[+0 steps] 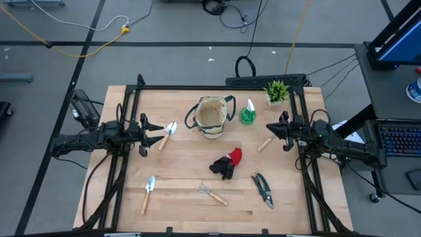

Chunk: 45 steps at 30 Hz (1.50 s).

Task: Pick & Place Garden tools in Gardening bag
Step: Put the green and white spray bottle into the gardening bag

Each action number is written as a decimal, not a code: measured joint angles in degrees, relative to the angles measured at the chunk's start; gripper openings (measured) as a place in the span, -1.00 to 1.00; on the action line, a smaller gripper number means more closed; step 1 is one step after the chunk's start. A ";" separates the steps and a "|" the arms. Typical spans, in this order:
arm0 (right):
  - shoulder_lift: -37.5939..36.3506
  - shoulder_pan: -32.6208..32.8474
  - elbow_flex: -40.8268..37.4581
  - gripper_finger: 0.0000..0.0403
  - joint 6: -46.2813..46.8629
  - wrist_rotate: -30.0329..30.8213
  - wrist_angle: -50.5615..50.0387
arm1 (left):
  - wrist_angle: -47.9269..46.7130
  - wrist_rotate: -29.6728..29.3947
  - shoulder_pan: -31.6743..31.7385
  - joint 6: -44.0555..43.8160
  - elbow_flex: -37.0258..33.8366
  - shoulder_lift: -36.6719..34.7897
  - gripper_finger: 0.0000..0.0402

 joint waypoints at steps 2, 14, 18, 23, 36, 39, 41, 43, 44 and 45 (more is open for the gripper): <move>0.00 0.00 0.00 -0.97 0.02 0.04 2.18 | -0.02 0.00 0.00 0.00 0.01 0.00 0.00; 6.14 0.00 6.69 -0.81 -3.84 9.67 0.14 | -0.02 0.00 0.00 0.02 0.00 0.02 0.00; 13.09 0.00 13.81 -0.71 -6.12 12.12 -6.17 | -0.02 0.01 0.00 0.04 0.01 0.00 0.00; 22.98 0.00 22.73 -0.60 -8.96 12.16 -11.29 | -0.02 -0.01 0.00 0.24 0.02 0.01 0.00; 41.90 -0.02 45.26 -0.27 -18.14 16.69 -36.36 | -0.04 -0.02 0.00 0.33 0.02 0.00 0.00; 44.55 -0.12 49.29 -0.17 -18.07 19.04 -40.32 | -0.05 -0.02 0.00 0.24 0.00 0.02 0.00; 46.34 -0.22 51.39 -0.10 -17.43 19.54 -42.94 | -0.04 0.00 0.00 0.20 0.00 0.00 0.00; 48.02 -0.76 53.14 -0.04 -14.99 19.54 -43.64 | -0.04 0.00 0.00 0.18 0.02 0.00 0.00; 48.75 -1.12 53.91 -0.01 -13.42 19.47 -43.87 | -0.04 0.00 0.00 0.06 0.02 0.00 0.00; 49.46 -1.43 54.66 0.02 -11.67 19.49 -44.23 | -0.04 -0.02 0.00 -0.02 0.00 0.01 0.00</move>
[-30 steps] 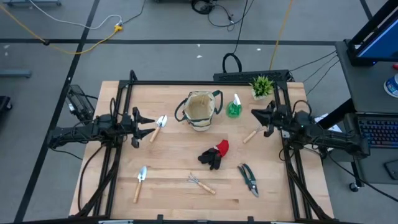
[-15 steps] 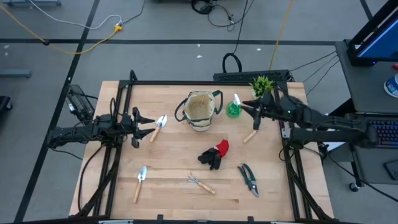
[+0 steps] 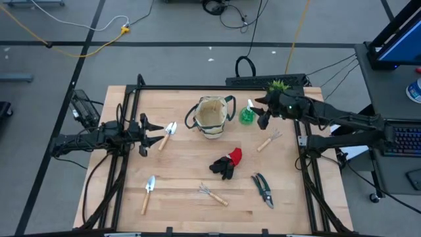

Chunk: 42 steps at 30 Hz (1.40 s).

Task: Pick & Place Garden tools in Gardening bag
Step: Put the green and white spray bottle into the gardening bag

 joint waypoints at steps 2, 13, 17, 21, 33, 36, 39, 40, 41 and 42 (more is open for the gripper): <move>1.56 -0.83 1.32 0.07 3.71 0.03 -0.76 | 0.00 0.02 0.00 0.00 0.00 -0.01 0.00; 8.55 -6.37 3.20 0.20 20.86 -3.51 -10.58 | 0.00 0.00 0.00 0.22 0.00 -0.01 0.00; 11.01 -8.49 3.20 0.18 22.63 -7.49 -11.94 | 0.00 0.00 0.00 0.24 0.01 0.02 0.00; 12.65 -10.30 3.20 0.17 22.23 -7.97 -11.53 | 0.00 0.00 0.00 0.24 0.01 0.00 0.00; 15.98 -12.75 3.18 0.17 21.48 -11.07 -9.59 | -0.02 -0.01 0.00 0.39 0.02 -0.01 0.00; 17.33 -12.75 3.18 0.17 21.49 -11.48 -9.69 | 0.00 -0.01 0.00 0.39 0.00 0.00 0.00; 18.88 -12.75 3.18 0.17 21.36 -10.92 -9.71 | 0.00 -0.01 0.00 0.44 0.01 0.01 0.00; 19.38 -12.75 3.18 0.17 21.00 -10.80 -9.71 | 0.00 -0.01 0.00 0.46 0.00 0.00 0.00; 19.96 -12.75 3.18 0.17 20.77 -10.70 -9.63 | 0.00 -0.01 0.00 0.46 0.00 0.00 0.00; 20.47 -12.75 3.18 0.17 20.77 -10.70 -9.49 | 0.02 -0.01 0.00 0.44 0.00 0.00 0.00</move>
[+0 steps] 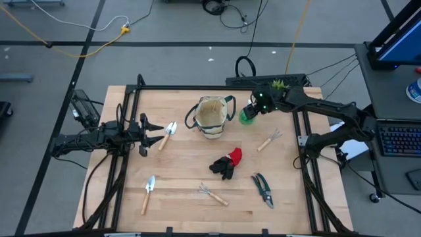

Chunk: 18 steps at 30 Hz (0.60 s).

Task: Pick & Place Garden tools in Gardening bag
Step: Put the green and white spray bottle into the gardening bag

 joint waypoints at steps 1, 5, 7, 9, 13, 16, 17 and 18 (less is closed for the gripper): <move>0.48 0.00 0.00 0.17 0.06 0.01 0.01 | -0.02 0.00 0.00 0.02 0.02 0.00 0.00; 2.22 0.00 -0.02 0.17 0.25 0.20 0.28 | -0.02 0.00 0.00 0.02 0.00 0.00 0.00; 2.81 0.00 -0.02 0.17 0.25 0.99 0.45 | 0.00 0.00 0.00 0.02 0.00 0.00 0.00; 3.31 0.00 -0.02 0.17 0.25 1.62 0.52 | -0.02 0.00 0.00 0.02 0.00 0.00 0.00; 3.51 -0.21 -0.04 0.17 0.26 1.64 0.73 | 0.00 0.00 0.00 0.03 0.01 0.00 0.00; 3.50 -0.28 -0.04 0.16 1.16 1.66 0.82 | -0.01 -0.01 0.00 0.27 0.00 0.00 0.00; 3.50 -0.33 -0.04 0.15 1.32 1.66 0.94 | 0.00 0.00 0.00 0.34 0.02 0.00 0.00; 3.50 -0.33 -0.04 0.13 1.34 1.66 1.13 | -0.02 0.00 0.00 0.37 0.00 0.00 0.00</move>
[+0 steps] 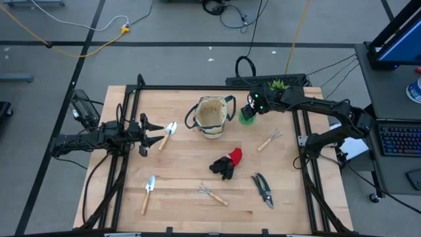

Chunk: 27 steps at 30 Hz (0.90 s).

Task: Pick & Place Garden tools in Gardening bag
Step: Put the green and white spray bottle into the gardening bag

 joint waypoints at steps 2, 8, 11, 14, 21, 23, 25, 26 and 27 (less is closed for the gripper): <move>0.00 -0.02 0.00 0.06 0.02 0.02 0.09 | 0.02 0.00 0.00 0.00 0.00 0.00 0.00; 0.00 -0.02 0.00 -0.21 0.04 0.04 0.15 | 0.00 0.00 0.00 -0.01 0.00 0.00 0.00; 0.00 -0.02 0.00 -0.37 0.03 0.04 0.59 | 0.00 0.00 0.00 -0.02 0.01 0.00 0.00; -0.04 0.00 0.00 -0.54 0.02 0.09 1.00 | 0.00 0.00 0.00 -0.06 0.00 0.00 0.00; -0.07 0.00 0.02 -0.79 -1.56 0.24 1.40 | 0.00 0.00 0.00 -0.17 0.01 0.00 0.00; -0.07 0.02 0.02 -0.79 -1.81 0.28 1.37 | 0.00 0.00 0.00 -0.15 0.02 0.02 0.00; -0.09 0.02 0.02 -0.79 -1.91 0.28 1.35 | 0.00 0.00 0.00 -0.15 0.00 0.00 0.00; -0.25 0.02 0.02 -0.79 -1.91 0.28 1.25 | 0.00 0.00 0.00 -0.15 0.00 0.01 0.00; -0.46 0.02 0.00 -0.79 -1.95 0.26 1.09 | 0.00 0.00 -0.02 -0.16 0.00 0.01 0.00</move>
